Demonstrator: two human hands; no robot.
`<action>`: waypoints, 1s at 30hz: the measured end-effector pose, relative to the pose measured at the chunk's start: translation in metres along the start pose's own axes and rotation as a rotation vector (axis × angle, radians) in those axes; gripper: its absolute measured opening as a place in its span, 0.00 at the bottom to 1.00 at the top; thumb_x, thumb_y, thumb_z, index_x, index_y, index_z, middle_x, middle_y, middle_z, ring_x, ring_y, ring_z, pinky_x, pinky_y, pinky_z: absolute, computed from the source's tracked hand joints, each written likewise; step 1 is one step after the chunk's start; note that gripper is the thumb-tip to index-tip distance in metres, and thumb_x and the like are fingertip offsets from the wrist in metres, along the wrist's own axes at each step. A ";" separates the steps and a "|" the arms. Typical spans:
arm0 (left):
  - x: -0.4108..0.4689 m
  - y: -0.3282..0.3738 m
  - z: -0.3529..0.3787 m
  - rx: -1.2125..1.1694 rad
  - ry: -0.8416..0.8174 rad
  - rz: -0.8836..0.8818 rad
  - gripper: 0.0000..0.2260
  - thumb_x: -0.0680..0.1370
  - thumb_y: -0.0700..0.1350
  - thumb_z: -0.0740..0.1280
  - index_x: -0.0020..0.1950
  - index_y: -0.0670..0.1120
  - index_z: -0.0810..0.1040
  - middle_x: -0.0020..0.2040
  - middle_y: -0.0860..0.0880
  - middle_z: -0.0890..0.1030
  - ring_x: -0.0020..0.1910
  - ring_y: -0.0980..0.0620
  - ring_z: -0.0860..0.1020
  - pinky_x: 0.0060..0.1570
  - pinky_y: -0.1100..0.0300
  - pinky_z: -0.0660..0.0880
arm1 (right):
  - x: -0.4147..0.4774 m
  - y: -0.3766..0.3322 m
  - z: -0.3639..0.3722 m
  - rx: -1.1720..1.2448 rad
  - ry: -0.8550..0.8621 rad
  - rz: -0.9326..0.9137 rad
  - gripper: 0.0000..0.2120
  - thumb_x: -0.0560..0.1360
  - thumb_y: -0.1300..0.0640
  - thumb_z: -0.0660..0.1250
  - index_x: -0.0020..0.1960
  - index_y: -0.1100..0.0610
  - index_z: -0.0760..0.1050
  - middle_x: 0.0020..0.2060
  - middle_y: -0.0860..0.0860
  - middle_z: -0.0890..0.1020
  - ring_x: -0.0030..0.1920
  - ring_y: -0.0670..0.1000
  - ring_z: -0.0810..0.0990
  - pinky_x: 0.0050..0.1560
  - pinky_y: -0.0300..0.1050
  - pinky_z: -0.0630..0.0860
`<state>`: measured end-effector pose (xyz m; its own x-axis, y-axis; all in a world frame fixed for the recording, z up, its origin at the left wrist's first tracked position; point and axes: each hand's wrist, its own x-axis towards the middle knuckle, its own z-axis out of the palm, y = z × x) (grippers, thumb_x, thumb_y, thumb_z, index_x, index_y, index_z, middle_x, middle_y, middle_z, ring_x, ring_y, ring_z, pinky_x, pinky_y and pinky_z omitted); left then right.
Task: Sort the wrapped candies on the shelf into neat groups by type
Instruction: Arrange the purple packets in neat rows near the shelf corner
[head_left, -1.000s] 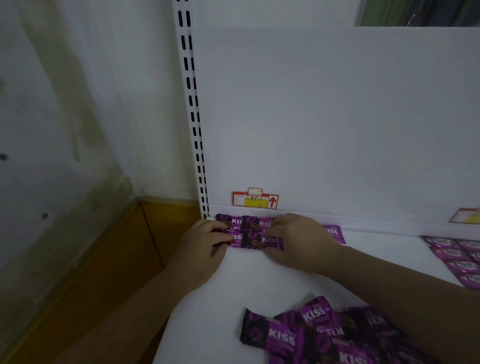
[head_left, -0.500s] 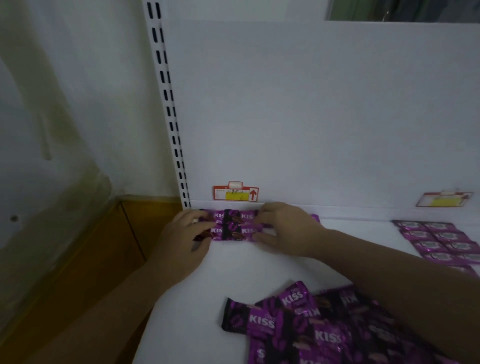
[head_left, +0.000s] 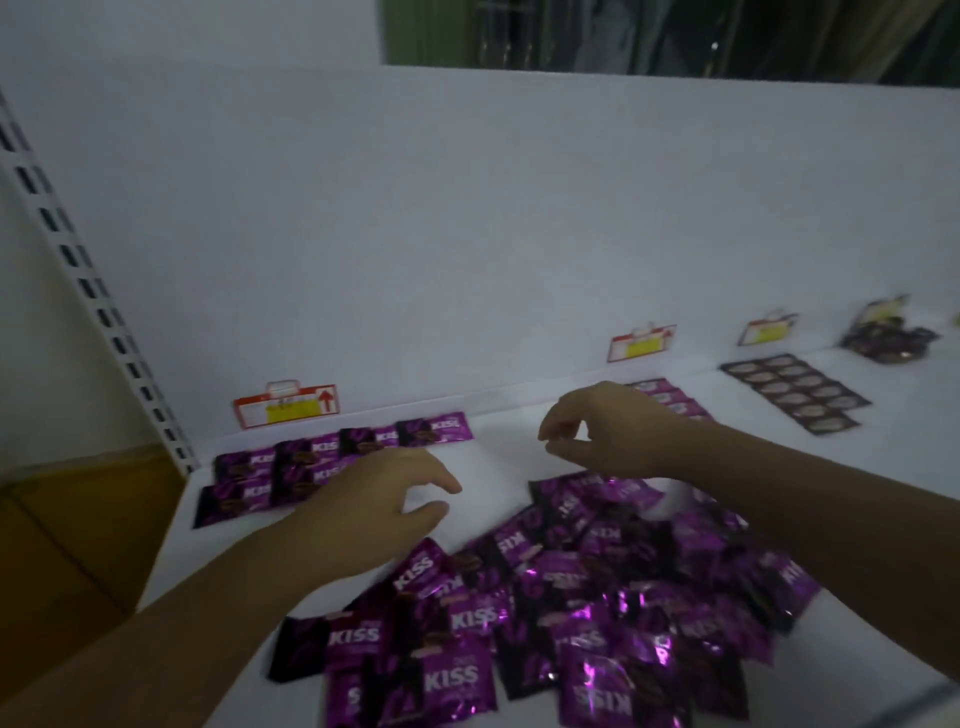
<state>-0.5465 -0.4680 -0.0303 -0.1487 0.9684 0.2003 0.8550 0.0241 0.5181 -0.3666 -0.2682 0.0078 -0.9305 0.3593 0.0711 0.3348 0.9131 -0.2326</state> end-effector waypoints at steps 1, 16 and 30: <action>0.008 0.008 0.004 0.004 -0.041 0.000 0.08 0.76 0.47 0.66 0.53 0.59 0.77 0.50 0.66 0.75 0.51 0.71 0.71 0.53 0.75 0.66 | -0.007 0.008 -0.002 0.003 0.010 0.042 0.08 0.74 0.52 0.66 0.51 0.50 0.81 0.44 0.43 0.82 0.37 0.36 0.75 0.41 0.31 0.71; 0.075 0.075 0.058 0.281 -0.215 -0.162 0.19 0.67 0.62 0.68 0.48 0.49 0.78 0.43 0.52 0.79 0.41 0.54 0.77 0.39 0.57 0.75 | -0.045 0.043 0.009 0.024 -0.040 0.284 0.18 0.75 0.45 0.65 0.60 0.53 0.77 0.57 0.49 0.79 0.51 0.45 0.74 0.52 0.39 0.69; 0.081 0.057 0.039 -0.477 0.166 -0.208 0.10 0.66 0.48 0.74 0.43 0.59 0.78 0.40 0.57 0.81 0.35 0.60 0.81 0.36 0.67 0.76 | -0.028 0.046 0.003 1.053 0.207 0.482 0.04 0.72 0.66 0.69 0.44 0.61 0.74 0.34 0.55 0.83 0.32 0.50 0.82 0.37 0.45 0.81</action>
<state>-0.4907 -0.3785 -0.0167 -0.3997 0.9022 0.1621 0.4847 0.0579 0.8727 -0.3259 -0.2368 -0.0076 -0.6667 0.7372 -0.1097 0.2678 0.0995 -0.9583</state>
